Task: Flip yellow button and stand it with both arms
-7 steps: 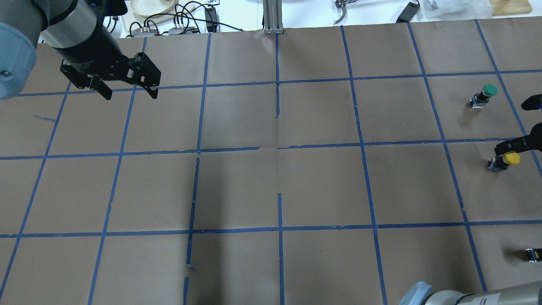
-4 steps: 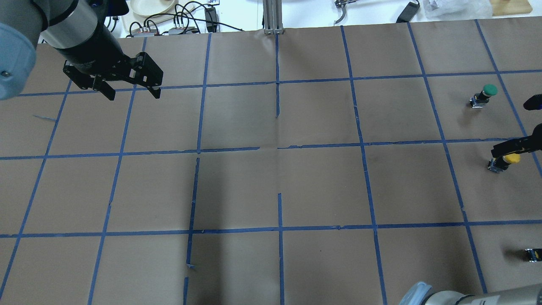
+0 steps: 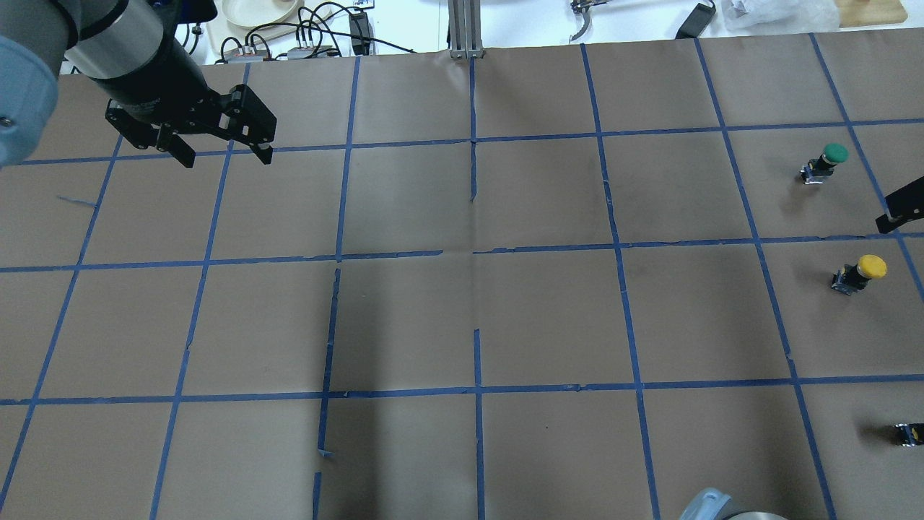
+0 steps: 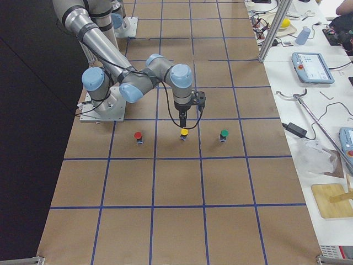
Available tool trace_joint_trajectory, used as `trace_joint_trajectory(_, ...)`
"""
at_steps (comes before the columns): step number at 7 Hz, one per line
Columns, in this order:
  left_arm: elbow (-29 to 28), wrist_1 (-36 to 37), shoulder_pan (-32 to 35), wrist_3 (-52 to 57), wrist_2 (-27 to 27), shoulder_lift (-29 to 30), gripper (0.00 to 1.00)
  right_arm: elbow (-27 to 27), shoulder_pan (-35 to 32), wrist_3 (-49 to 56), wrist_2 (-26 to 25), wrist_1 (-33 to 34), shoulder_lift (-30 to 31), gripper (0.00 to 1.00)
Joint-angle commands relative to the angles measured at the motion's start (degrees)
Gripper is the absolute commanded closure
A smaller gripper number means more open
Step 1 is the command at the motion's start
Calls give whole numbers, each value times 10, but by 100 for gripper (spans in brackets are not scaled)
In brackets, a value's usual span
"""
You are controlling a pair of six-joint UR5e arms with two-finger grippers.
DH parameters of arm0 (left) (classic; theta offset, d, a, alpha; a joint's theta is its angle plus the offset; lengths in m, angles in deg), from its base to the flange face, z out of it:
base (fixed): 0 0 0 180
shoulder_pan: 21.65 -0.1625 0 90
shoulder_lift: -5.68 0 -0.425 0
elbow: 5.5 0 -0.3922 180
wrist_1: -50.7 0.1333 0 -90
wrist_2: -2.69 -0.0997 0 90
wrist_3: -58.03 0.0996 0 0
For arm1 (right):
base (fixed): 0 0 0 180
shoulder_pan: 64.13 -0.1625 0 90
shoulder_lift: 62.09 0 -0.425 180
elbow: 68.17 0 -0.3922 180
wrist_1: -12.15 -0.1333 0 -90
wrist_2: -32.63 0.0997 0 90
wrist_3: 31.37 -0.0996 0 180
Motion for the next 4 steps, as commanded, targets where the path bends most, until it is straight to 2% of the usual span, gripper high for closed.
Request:
trace_joint_trajectory(1, -3, -2, -1, 1, -4, 1, 0, -70, -101, -150, -11, -170, 81, 0)
trace_joint_trajectory(2, -5, -2, -1, 1, -4, 2, 0, -71, -164, -220, -29, -210, 102, 0)
trace_joint_trajectory(4, -10, -20, -1, 1, -5, 4, 0, -74, -317, -362, -56, -226, 103, 0)
